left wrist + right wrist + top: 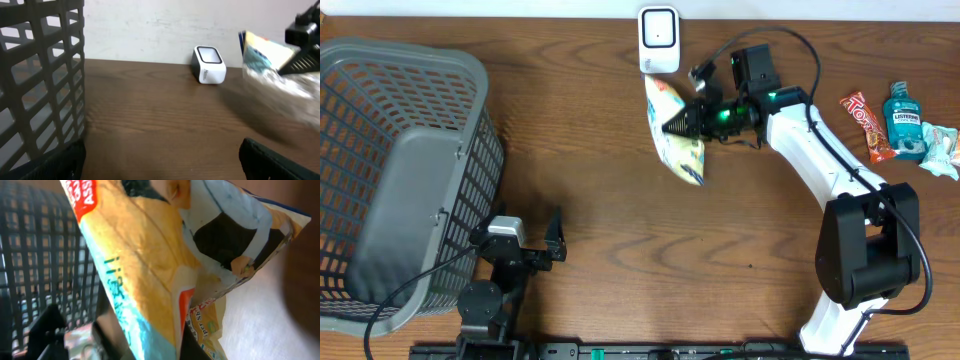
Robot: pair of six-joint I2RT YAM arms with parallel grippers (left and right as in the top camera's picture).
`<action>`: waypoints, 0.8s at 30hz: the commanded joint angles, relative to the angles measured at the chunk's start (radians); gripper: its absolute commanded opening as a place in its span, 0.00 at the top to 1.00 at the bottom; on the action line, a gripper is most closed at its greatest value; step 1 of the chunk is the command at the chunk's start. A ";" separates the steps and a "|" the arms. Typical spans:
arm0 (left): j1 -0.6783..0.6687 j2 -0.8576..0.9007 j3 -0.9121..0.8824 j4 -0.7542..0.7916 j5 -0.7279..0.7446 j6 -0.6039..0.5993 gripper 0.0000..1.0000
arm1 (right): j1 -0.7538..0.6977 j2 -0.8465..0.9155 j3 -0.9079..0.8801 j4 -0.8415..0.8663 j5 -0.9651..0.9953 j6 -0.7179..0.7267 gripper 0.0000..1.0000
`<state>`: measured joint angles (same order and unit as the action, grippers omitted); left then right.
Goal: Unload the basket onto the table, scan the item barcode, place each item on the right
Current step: 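Hold the snack bag's barcode in front of the white scanner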
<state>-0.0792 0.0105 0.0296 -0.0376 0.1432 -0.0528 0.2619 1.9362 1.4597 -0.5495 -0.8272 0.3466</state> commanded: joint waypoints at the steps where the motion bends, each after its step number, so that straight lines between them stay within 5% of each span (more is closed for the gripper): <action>1: 0.005 -0.005 -0.026 -0.017 0.002 -0.005 0.02 | -0.006 -0.026 0.041 0.096 0.132 0.089 0.99; 12: 0.005 -0.005 -0.026 -0.017 0.002 -0.005 0.02 | 0.049 0.002 0.115 0.358 0.720 0.245 0.99; 18: 0.005 -0.005 -0.026 -0.017 0.002 -0.005 0.02 | 0.053 0.137 0.193 0.558 0.764 0.281 0.99; 24: 0.005 -0.005 -0.026 -0.017 0.002 -0.005 0.02 | 0.066 0.362 0.489 0.526 0.769 0.289 0.99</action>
<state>-0.0792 0.0101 0.0296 -0.0380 0.1432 -0.0525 0.3092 2.2070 1.8126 -0.0109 -0.0902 0.6155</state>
